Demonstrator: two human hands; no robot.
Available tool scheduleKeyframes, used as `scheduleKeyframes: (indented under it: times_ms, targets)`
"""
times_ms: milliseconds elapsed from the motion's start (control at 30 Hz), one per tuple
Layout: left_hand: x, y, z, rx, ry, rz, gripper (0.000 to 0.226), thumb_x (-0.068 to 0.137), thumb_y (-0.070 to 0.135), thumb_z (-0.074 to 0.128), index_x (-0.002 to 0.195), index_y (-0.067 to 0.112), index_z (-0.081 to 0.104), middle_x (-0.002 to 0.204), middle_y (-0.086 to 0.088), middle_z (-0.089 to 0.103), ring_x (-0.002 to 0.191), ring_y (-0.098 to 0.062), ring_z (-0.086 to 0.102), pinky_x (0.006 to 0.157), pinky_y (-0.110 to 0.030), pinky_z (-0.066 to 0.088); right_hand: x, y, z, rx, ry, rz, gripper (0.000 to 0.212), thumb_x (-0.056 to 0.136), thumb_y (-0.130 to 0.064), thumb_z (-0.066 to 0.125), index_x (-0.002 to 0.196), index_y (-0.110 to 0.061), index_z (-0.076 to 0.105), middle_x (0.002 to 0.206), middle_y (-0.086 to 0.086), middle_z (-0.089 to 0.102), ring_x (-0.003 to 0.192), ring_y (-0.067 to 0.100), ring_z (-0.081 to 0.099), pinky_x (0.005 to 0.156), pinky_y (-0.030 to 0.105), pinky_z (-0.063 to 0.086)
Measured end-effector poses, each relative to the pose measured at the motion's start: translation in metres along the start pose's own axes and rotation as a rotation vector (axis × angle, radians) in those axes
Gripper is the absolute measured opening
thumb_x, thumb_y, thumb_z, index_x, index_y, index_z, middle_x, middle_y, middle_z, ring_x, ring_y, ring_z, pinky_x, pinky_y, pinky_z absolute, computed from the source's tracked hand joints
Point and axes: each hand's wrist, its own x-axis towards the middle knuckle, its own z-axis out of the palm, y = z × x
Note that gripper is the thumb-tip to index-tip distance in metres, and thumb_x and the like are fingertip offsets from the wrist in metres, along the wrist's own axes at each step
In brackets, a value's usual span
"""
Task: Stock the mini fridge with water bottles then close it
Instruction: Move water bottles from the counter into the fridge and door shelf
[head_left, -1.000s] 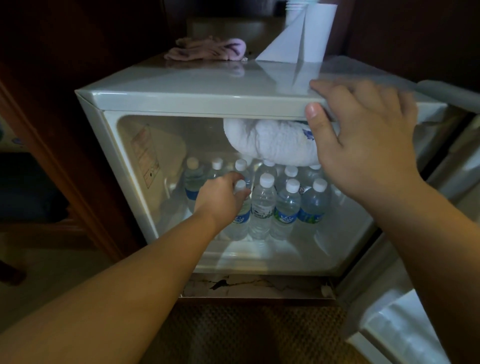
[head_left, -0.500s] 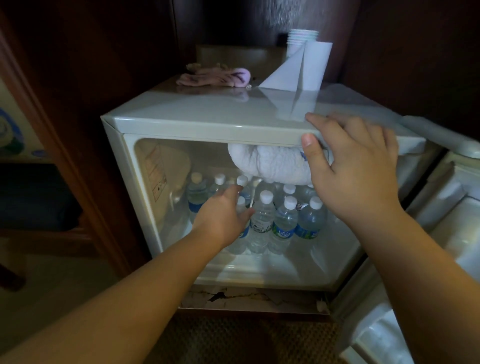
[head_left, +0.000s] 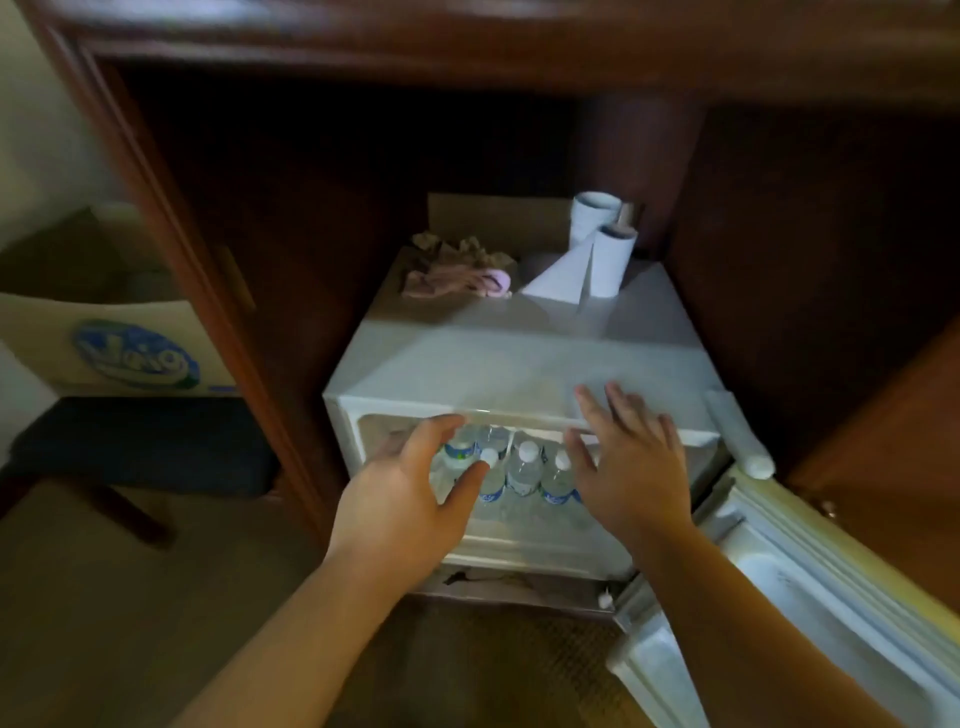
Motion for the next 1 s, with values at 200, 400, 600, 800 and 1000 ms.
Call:
scheduleKeyframes:
  times_ms: [200, 400, 600, 800, 1000]
  targets:
    - [0.017, 0.108, -0.131, -0.052, 0.049, -0.021, 0.049, 0.093, 0.050, 0.071, 0.139, 0.040, 0.056, 0.122, 0.029, 0.054, 0.104, 0.004, 0.058, 0.082, -0.012, 0.050, -0.047, -0.051, -0.158, 0.426, -0.148, 0.033, 0.045, 0.098, -0.038, 0.062, 0.142, -0.037, 0.055, 0.141, -0.007, 0.058, 0.133, 0.017, 0.047, 0.109, 0.035, 0.044]
    - [0.067, 0.199, -0.260, -0.038, 0.118, 0.012, 0.046, 0.092, 0.048, 0.071, 0.135, 0.036, 0.058, 0.113, 0.032, 0.054, 0.108, 0.001, 0.062, 0.085, -0.015, 0.052, -0.064, -0.098, -0.361, 0.517, 0.247, -0.050, 0.024, 0.096, -0.032, 0.060, 0.118, -0.032, 0.070, 0.106, -0.025, 0.061, 0.106, 0.001, 0.054, 0.088, 0.024, 0.050]
    - [0.147, 0.253, -0.321, -0.074, 0.127, 0.024, 0.048, 0.093, 0.053, 0.068, 0.136, 0.036, 0.057, 0.118, 0.013, 0.069, 0.101, -0.006, 0.068, 0.080, -0.037, 0.064, 0.006, -0.100, -0.474, 0.480, 0.155, -0.078, 0.039, 0.095, -0.035, 0.063, 0.133, -0.035, 0.057, 0.119, -0.016, 0.058, 0.114, 0.008, 0.052, 0.093, 0.031, 0.051]
    - [0.221, 0.272, -0.323, -0.094, 0.067, 0.041, 0.048, 0.094, 0.056, 0.066, 0.137, 0.040, 0.053, 0.120, 0.015, 0.070, 0.115, -0.007, 0.064, 0.087, -0.039, 0.063, 0.086, -0.114, -0.487, 0.250, -0.016, 0.023, 0.041, 0.093, -0.044, 0.061, 0.131, -0.031, 0.055, 0.115, -0.003, 0.064, 0.107, 0.019, 0.060, 0.088, 0.039, 0.055]
    - [0.321, 0.267, -0.316, -0.037, 0.009, 0.092, 0.057, 0.098, 0.055, 0.062, 0.150, 0.044, 0.042, 0.139, 0.009, 0.064, 0.126, -0.015, 0.060, 0.098, -0.037, 0.057, 0.145, -0.140, -0.448, -0.064, -0.157, 0.179, 0.054, 0.086, -0.058, 0.059, 0.130, -0.027, 0.051, 0.110, -0.001, 0.070, 0.110, 0.028, 0.062, 0.093, 0.044, 0.046]
